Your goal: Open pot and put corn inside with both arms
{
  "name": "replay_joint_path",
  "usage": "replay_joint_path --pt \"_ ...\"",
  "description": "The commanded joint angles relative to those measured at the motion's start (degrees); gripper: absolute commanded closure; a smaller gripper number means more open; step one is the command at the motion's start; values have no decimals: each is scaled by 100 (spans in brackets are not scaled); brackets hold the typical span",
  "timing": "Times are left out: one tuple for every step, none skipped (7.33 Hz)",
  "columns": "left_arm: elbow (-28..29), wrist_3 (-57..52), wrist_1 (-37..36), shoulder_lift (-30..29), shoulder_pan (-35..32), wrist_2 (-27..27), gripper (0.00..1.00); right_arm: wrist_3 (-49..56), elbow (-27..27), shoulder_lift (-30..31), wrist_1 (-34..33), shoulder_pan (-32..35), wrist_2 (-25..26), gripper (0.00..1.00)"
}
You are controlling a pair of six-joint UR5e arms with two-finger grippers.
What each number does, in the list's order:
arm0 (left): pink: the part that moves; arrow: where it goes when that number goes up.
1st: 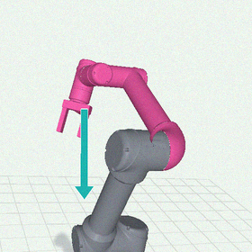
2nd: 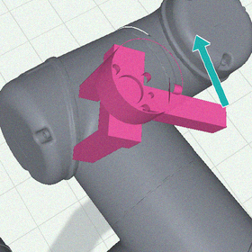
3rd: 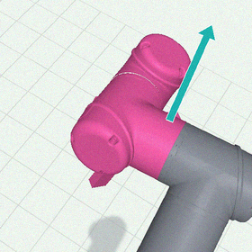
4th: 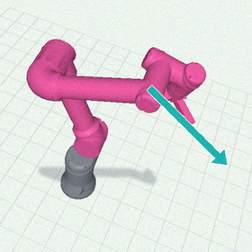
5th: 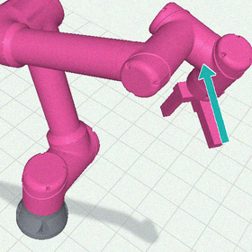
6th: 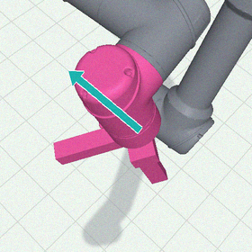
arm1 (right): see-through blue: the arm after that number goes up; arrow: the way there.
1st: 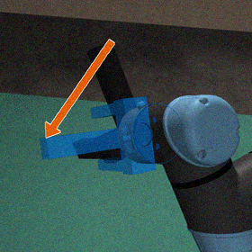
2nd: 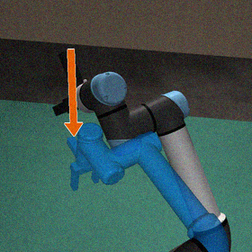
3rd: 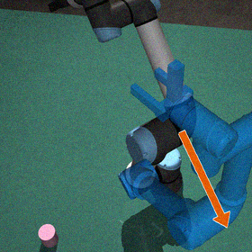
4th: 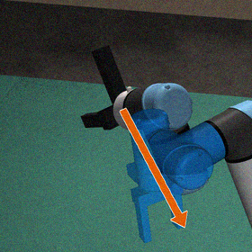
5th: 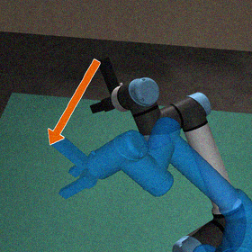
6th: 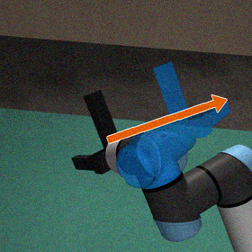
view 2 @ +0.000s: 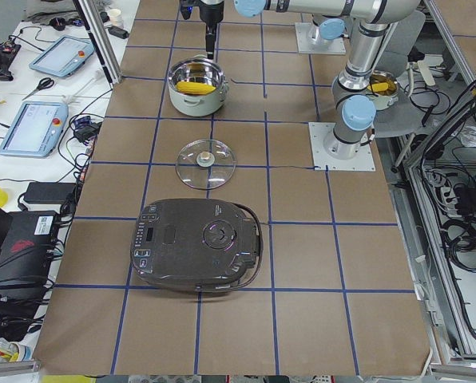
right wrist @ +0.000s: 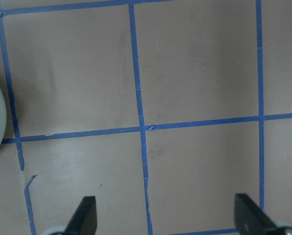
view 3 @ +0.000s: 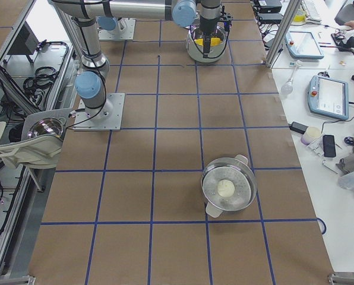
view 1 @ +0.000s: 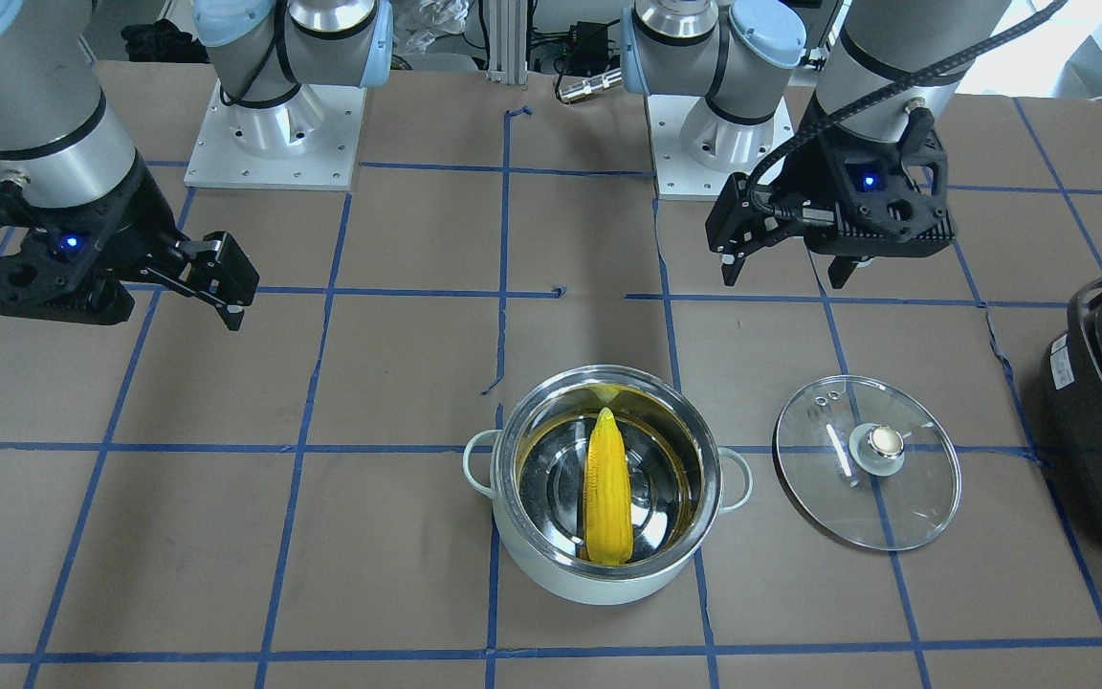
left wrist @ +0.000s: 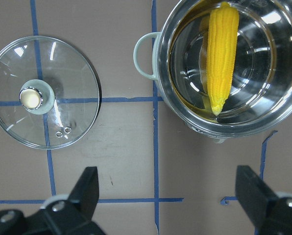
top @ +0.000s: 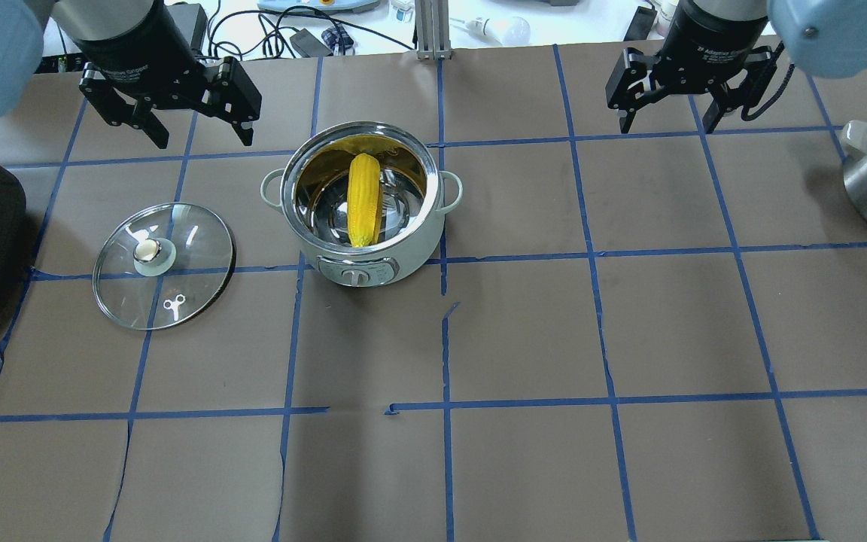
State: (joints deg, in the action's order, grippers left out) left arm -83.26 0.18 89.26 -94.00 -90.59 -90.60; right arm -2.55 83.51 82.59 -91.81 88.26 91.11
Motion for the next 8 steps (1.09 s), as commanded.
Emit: replay_joint_path --pt "-15 0 4 22 -3 -1 0 0 -62 55 146 15 -14 0" --pt "-15 0 4 22 -3 -1 0 0 -54 55 181 33 -6 0" --pt "-24 0 4 22 15 -10 0 17 -89 55 190 7 -14 0" --pt "-24 0 4 22 6 -10 0 18 -54 55 234 33 12 0" --pt "-24 0 12 22 6 -1 0 18 -80 64 330 24 -23 0" --pt "-24 0 21 31 6 -1 0 9 -54 64 313 42 -93 0" --pt "-24 0 13 22 6 -10 0 17 -54 55 313 33 -76 0" --pt "-24 0 21 31 6 -10 0 18 -19 38 322 42 -85 0"
